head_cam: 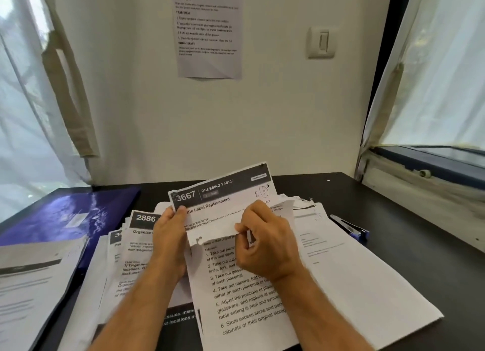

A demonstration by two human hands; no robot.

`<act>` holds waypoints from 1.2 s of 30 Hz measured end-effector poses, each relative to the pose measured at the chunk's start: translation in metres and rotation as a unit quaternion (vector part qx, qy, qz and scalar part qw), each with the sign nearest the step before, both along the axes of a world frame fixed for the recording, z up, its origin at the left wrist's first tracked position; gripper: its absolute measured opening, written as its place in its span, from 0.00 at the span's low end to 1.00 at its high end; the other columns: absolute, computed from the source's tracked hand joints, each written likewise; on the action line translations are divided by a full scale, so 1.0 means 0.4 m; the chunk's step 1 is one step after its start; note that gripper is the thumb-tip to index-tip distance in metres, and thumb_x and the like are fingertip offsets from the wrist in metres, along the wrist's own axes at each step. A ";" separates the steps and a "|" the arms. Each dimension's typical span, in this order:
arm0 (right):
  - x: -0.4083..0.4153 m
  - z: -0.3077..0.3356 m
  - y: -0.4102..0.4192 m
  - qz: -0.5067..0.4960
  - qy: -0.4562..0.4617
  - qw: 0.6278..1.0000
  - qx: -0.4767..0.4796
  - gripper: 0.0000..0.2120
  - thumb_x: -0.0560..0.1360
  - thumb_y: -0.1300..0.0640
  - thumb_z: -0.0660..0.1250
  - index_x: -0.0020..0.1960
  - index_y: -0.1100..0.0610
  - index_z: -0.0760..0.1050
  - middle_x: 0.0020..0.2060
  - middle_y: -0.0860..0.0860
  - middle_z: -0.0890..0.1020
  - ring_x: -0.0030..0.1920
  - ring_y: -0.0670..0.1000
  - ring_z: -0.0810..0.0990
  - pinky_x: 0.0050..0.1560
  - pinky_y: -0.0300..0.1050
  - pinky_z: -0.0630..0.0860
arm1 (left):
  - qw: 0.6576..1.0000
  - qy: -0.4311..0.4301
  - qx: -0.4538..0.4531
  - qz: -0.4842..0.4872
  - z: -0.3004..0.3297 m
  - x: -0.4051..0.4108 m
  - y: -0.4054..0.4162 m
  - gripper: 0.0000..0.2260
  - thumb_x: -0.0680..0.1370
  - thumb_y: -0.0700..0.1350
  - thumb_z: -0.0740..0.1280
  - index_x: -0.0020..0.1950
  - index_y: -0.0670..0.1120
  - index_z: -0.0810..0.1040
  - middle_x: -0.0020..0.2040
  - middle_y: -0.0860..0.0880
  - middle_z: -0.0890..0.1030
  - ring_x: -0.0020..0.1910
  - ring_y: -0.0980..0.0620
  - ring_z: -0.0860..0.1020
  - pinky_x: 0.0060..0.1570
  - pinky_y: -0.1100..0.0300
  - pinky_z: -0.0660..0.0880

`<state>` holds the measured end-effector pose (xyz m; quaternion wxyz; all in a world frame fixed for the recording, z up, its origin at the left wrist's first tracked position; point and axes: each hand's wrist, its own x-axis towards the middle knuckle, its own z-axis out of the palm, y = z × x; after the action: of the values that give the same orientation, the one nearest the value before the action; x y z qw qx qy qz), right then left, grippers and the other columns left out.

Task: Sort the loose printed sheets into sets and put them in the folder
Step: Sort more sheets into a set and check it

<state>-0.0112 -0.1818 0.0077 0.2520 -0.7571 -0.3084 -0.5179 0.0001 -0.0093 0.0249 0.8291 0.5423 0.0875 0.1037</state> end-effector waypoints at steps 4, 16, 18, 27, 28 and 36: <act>-0.002 0.008 0.000 -0.003 0.019 1.000 0.024 0.05 0.73 0.61 0.67 0.40 0.57 0.72 0.42 0.49 0.75 0.31 0.44 0.71 0.26 0.34 0.72 | 0.999 -0.040 0.007 -0.024 0.003 -0.004 0.004 0.06 0.82 0.42 0.63 0.50 0.48 0.81 0.47 0.42 0.85 0.46 0.42 0.83 0.50 0.43 0.80; 0.004 0.010 0.001 -0.060 0.123 0.989 0.063 0.05 0.76 0.59 0.70 0.43 0.55 0.74 0.66 0.49 0.73 0.39 0.53 0.82 0.32 0.35 0.80 | 0.970 -0.166 0.146 -0.099 -0.017 -0.016 -0.009 0.15 0.73 0.47 0.62 0.46 0.35 0.78 0.45 0.34 0.81 0.46 0.37 0.82 0.39 0.50 0.81; 0.009 0.007 -0.003 -0.056 0.147 0.986 0.060 0.06 0.76 0.60 0.71 0.43 0.55 0.75 0.67 0.51 0.76 0.43 0.52 0.83 0.36 0.31 0.80 | 0.965 -0.185 0.152 -0.108 -0.017 -0.022 -0.008 0.15 0.72 0.48 0.64 0.42 0.34 0.76 0.42 0.33 0.79 0.44 0.35 0.80 0.37 0.51 0.79; 0.031 -0.005 -0.008 -0.046 0.191 0.976 0.097 0.06 0.76 0.60 0.71 0.53 0.58 0.78 0.60 0.55 0.82 0.52 0.52 0.84 0.50 0.44 0.83 | 0.930 -0.229 0.247 -0.146 -0.020 -0.040 -0.030 0.10 0.75 0.47 0.72 0.55 0.47 0.84 0.50 0.48 0.85 0.52 0.48 0.83 0.46 0.59 0.81; 0.031 -0.003 -0.008 -0.045 0.191 0.976 0.097 0.06 0.76 0.60 0.71 0.52 0.58 0.78 0.61 0.55 0.82 0.53 0.51 0.83 0.50 0.40 0.82 | 0.928 -0.224 0.274 -0.114 -0.017 -0.041 -0.033 0.06 0.78 0.44 0.70 0.53 0.49 0.85 0.48 0.50 0.85 0.52 0.51 0.83 0.44 0.62 0.80; 0.007 0.013 -0.001 0.016 0.254 0.960 0.117 0.15 0.78 0.56 0.70 0.61 0.48 0.70 0.56 0.47 0.81 0.45 0.46 0.84 0.44 0.30 0.80 | 0.940 -0.183 0.287 -0.038 -0.006 -0.034 -0.022 0.04 0.78 0.41 0.70 0.47 0.47 0.84 0.42 0.51 0.85 0.43 0.52 0.85 0.37 0.64 0.79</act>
<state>-0.0085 -0.1824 0.0130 0.4167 -0.8243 -0.1833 -0.3366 -0.0137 -0.0179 0.0224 0.6432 0.7320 -0.1197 0.1904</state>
